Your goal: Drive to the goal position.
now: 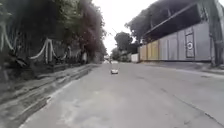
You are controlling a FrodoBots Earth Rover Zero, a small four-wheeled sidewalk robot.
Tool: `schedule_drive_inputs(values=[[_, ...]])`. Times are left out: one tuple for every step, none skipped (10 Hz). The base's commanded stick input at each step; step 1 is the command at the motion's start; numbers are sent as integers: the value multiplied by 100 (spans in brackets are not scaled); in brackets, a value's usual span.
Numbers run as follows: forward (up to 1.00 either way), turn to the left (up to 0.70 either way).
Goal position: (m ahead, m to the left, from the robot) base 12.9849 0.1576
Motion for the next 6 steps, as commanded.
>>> schedule_drive_inputs(values=[[100, 0], [100, 0], [100, 24], [100, 0], [100, 0], [100, 0]])
